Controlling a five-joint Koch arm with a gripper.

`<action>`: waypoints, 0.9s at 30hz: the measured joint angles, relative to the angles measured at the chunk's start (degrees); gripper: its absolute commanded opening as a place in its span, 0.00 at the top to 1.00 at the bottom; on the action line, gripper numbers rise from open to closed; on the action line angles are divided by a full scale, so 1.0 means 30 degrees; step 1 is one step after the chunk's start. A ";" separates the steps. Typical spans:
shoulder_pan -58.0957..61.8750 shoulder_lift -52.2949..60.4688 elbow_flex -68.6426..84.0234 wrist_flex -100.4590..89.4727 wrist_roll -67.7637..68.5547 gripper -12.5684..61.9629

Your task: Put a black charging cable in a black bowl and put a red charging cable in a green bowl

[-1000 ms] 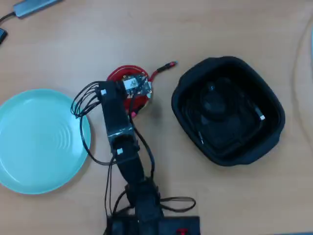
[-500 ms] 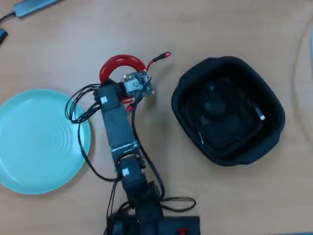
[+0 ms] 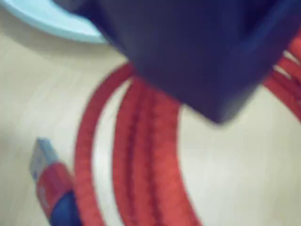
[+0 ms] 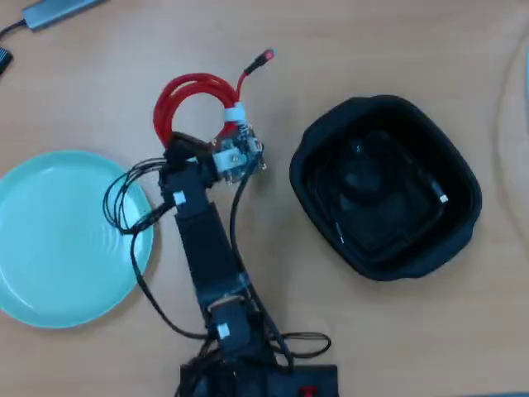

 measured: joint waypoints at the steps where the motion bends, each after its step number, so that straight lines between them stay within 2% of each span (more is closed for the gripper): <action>1: -0.0322 0.0293 0.0146 0.0000 0.0000 0.93; 10: -0.4043 0.2783 0.1406 0.0000 -0.0029 0.93; 16: -0.5830 0.2900 0.1436 0.0000 -0.0059 0.93; 27: -1.0020 0.2900 0.1436 0.0000 -0.5215 0.93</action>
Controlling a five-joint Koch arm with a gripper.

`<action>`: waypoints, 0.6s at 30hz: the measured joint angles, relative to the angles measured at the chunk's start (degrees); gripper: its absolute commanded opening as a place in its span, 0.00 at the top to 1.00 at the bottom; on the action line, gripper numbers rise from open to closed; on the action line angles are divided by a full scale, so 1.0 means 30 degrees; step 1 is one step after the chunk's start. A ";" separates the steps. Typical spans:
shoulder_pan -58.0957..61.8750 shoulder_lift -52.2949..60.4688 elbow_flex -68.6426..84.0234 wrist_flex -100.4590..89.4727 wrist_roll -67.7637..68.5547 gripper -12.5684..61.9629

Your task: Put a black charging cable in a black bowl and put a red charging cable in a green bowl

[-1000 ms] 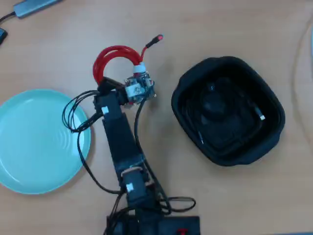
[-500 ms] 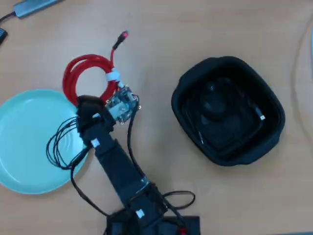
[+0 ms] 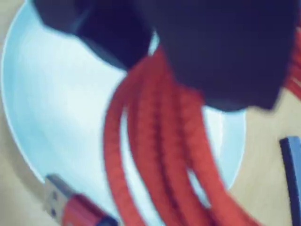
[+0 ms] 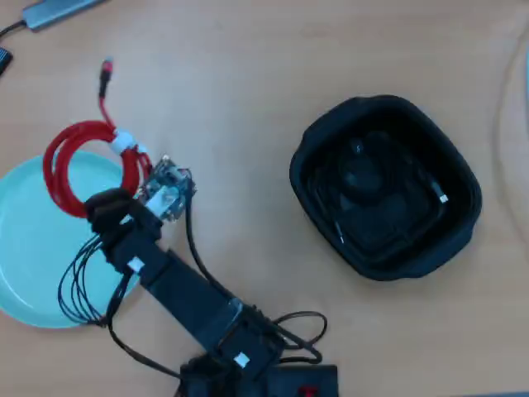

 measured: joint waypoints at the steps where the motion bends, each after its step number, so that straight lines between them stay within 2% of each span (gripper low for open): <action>1: -0.0439 0.0000 0.0000 0.0000 -0.0117 0.93; 11: -0.4219 0.0000 0.0000 0.0000 -0.0205 0.93; 18: -0.5127 -0.0908 0.0000 -0.1172 -0.1699 0.93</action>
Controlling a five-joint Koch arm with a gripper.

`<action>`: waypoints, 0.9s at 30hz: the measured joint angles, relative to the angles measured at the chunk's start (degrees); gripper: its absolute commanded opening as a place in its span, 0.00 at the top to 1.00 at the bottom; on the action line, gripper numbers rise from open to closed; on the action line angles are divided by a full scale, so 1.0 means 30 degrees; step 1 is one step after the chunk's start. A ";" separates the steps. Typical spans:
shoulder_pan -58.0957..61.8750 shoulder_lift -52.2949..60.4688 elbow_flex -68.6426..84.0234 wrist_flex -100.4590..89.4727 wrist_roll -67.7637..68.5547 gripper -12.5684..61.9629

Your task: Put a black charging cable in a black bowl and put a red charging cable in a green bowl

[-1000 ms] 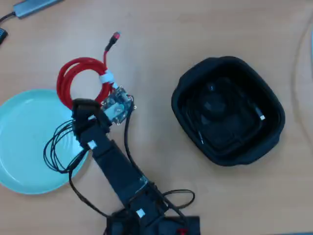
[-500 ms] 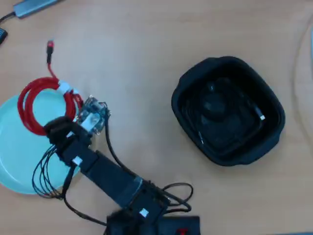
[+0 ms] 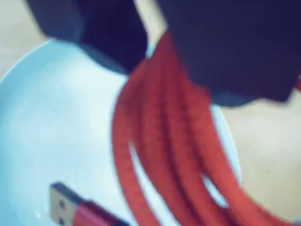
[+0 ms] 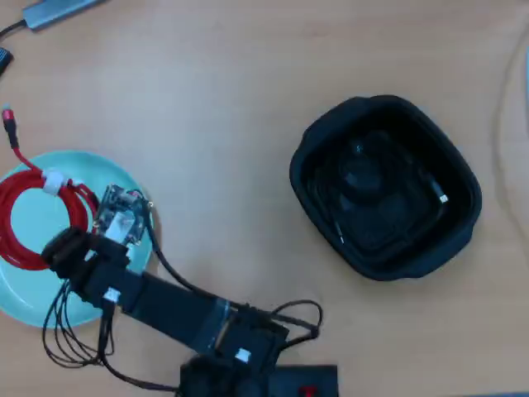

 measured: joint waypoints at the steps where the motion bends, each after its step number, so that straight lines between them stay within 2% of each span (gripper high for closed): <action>1: -0.0059 -0.0410 0.0000 -0.0234 -0.0088 0.93; 11: -0.0703 -0.4365 0.0029 -0.2637 0.0791 0.93; 18: -0.1084 -0.4570 0.0029 -0.2754 0.1904 0.92; 27: -0.1289 -0.4922 0.0029 -0.2783 0.1934 0.71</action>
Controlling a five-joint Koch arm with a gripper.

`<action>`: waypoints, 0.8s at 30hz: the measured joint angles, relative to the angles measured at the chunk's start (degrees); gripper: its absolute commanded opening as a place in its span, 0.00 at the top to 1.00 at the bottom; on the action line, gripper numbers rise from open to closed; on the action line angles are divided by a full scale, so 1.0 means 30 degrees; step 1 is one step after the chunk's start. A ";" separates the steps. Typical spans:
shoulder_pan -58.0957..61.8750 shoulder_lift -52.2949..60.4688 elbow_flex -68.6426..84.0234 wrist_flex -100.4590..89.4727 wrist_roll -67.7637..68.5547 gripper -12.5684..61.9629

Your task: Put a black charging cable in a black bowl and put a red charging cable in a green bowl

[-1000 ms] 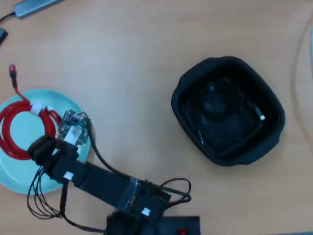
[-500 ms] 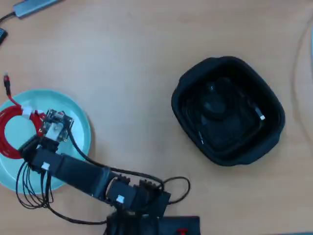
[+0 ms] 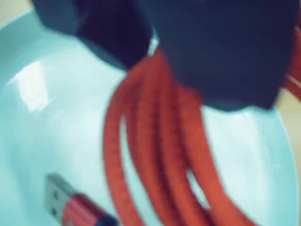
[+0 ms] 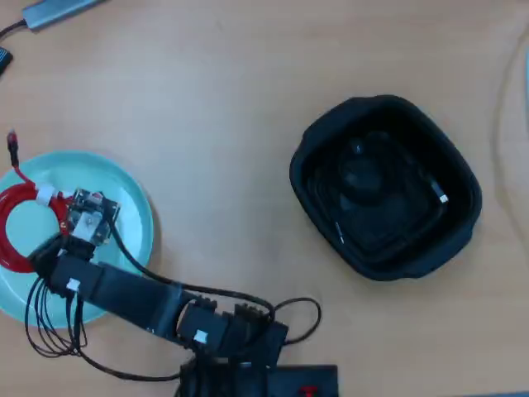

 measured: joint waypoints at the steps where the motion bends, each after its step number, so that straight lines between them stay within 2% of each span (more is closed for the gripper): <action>1: -0.0088 0.0000 0.0000 -0.0029 0.0000 0.70; 11: -0.0352 0.0029 -0.0088 -0.0762 -0.0029 0.59; 24: -0.0205 0.0029 0.0439 -0.1113 -0.0029 0.62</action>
